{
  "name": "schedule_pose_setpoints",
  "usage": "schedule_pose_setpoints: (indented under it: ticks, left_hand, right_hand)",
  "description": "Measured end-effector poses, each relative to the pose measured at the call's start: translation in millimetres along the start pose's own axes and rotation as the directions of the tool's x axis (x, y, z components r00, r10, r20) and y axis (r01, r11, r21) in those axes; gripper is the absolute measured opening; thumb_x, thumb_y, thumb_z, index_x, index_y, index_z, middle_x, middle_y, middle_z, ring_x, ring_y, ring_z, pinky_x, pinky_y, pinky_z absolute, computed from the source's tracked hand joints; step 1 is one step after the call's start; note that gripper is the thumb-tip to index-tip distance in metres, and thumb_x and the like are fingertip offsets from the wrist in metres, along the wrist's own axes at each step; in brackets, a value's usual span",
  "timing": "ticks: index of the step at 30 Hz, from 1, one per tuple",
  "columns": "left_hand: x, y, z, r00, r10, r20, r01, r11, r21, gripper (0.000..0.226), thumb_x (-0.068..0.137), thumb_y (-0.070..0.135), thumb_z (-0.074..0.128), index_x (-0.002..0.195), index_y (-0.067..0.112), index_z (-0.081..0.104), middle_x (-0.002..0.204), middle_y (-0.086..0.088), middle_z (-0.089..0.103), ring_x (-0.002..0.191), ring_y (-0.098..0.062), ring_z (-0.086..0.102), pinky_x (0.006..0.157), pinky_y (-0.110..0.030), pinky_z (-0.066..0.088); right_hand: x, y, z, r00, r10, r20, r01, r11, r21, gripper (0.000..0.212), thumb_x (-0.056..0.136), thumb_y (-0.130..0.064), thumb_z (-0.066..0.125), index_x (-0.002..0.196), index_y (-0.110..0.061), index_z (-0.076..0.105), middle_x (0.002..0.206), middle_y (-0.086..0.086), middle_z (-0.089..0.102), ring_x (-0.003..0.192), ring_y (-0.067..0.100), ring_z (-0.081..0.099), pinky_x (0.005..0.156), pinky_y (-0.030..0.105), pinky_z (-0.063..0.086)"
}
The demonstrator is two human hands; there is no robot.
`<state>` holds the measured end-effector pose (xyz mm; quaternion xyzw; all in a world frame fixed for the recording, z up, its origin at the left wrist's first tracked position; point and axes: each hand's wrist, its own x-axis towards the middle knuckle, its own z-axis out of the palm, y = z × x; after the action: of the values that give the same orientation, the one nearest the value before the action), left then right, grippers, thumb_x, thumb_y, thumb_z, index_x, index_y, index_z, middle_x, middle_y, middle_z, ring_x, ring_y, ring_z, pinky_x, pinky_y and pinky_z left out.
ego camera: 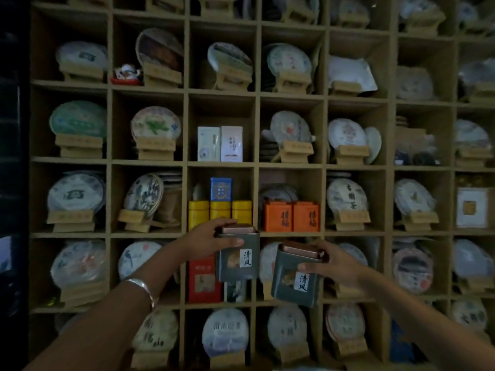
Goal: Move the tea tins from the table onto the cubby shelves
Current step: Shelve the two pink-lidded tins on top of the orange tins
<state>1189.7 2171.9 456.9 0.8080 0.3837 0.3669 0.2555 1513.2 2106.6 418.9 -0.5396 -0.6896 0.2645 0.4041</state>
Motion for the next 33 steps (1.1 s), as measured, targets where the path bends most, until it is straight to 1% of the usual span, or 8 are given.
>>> schedule_pose_setpoints:
  ticks: [3, 7, 10, 15, 21, 27, 30, 33]
  left_hand:
    - [63.9, 3.9, -6.2, 1.000, 0.011, 0.005, -0.011, 1.000, -0.005, 0.072, 0.061, 0.062, 0.074, 0.126, 0.037, 0.056, 0.122, 0.013, 0.056, 0.106, -0.003, 0.059, 0.084, -0.022, 0.053]
    - [138.3, 6.4, -4.7, 0.999, 0.025, -0.020, -0.024, 0.999, 0.027, 0.057, 0.065, 0.061, 0.074, 0.115, 0.045, 0.054, 0.106, 0.026, 0.053, 0.091, 0.004, 0.057, 0.068, -0.015, 0.049]
    - [188.4, 5.9, -0.8, 0.995, 0.032, -0.095, -0.030, 0.999, 0.020, 0.055, 0.066, 0.060, 0.077, 0.113, 0.043, 0.054, 0.105, 0.018, 0.060, 0.091, 0.003, 0.059, 0.065, -0.017, 0.050]
    - [252.9, -1.4, 6.6, 0.981, 0.063, -0.184, -0.065, 0.998, -0.007, 0.063, 0.053, 0.070, 0.076, 0.099, 0.035, 0.052, 0.097, 0.019, 0.059, 0.091, -0.005, 0.061, 0.074, -0.028, 0.053]
    - [305.6, -17.3, 19.4, 0.983, 0.090, -0.158, -0.114, 0.982, -0.150, 0.066, 0.068, 0.047, 0.080, 0.124, 0.022, 0.055, 0.116, -0.002, 0.062, 0.102, -0.018, 0.062, 0.073, -0.029, 0.054]
    - [332.6, -21.1, 37.2, 0.982, 0.102, -0.162, -0.124, 0.984, -0.131, 0.083, 0.072, 0.044, 0.079, 0.143, 0.022, 0.041, 0.133, -0.003, 0.050, 0.119, -0.022, 0.053, 0.097, -0.042, 0.051]
    - [342.0, -14.2, 42.0, 0.970, 0.136, -0.202, -0.167, 0.975, -0.146, 0.079, 0.077, 0.037, 0.077, 0.145, 0.019, 0.041, 0.137, -0.006, 0.051, 0.119, -0.021, 0.055, 0.099, -0.042, 0.049]
    - [347.0, -6.7, 49.6, 0.968, 0.150, -0.202, -0.186, 0.967, -0.174, 0.062, 0.081, 0.028, 0.074, 0.138, 0.019, 0.049, 0.131, -0.006, 0.055, 0.108, -0.016, 0.059, 0.085, -0.032, 0.057]
  right_hand:
    - [54.8, 3.1, -32.0, 1.000, -0.030, -0.007, 0.030, 0.999, 0.017, 0.068, 0.050, -0.050, 0.086, 0.109, -0.037, 0.056, 0.107, -0.006, 0.066, 0.088, 0.007, 0.070, 0.066, 0.019, 0.056]
    - [118.5, -1.2, -67.2, 0.995, -0.062, -0.074, 0.063, 0.998, 0.005, 0.054, 0.060, -0.039, 0.085, 0.105, -0.036, 0.057, 0.101, -0.009, 0.064, 0.077, -0.001, 0.068, 0.057, 0.012, 0.052]
    - [155.9, -7.6, -88.4, 0.991, -0.078, -0.109, 0.071, 0.995, -0.065, 0.074, 0.055, -0.048, 0.084, 0.118, -0.021, 0.056, 0.104, -0.004, 0.065, 0.084, 0.005, 0.069, 0.064, 0.018, 0.055]
    - [201.9, -14.5, -120.3, 0.985, -0.090, -0.146, 0.063, 0.981, -0.181, 0.100, 0.037, -0.070, 0.081, 0.123, -0.029, 0.051, 0.113, -0.004, 0.062, 0.097, 0.014, 0.066, 0.083, 0.036, 0.058]
    - [235.1, 1.6, -145.7, 0.977, -0.092, -0.193, 0.068, 0.989, -0.128, 0.093, 0.045, -0.060, 0.085, 0.124, -0.025, 0.052, 0.111, -0.005, 0.064, 0.093, 0.011, 0.068, 0.074, 0.029, 0.060]
    - [259.1, 15.7, -157.0, 0.979, -0.105, -0.176, 0.076, 0.983, -0.164, 0.068, 0.071, -0.040, 0.081, 0.127, -0.031, 0.044, 0.109, -0.014, 0.050, 0.095, 0.006, 0.057, 0.055, 0.010, 0.051]
    - [271.2, 22.4, -165.6, 0.973, -0.170, -0.153, 0.146, 0.977, -0.159, 0.057, 0.075, -0.033, 0.078, 0.124, -0.036, 0.048, 0.113, -0.011, 0.050, 0.098, 0.010, 0.058, 0.062, 0.016, 0.055]
    - [282.4, 29.1, -175.9, 0.963, -0.221, -0.154, 0.199, 0.969, -0.149, 0.056, 0.074, -0.035, 0.078, 0.124, -0.039, 0.052, 0.117, -0.009, 0.050, 0.105, 0.013, 0.058, 0.075, 0.027, 0.057]
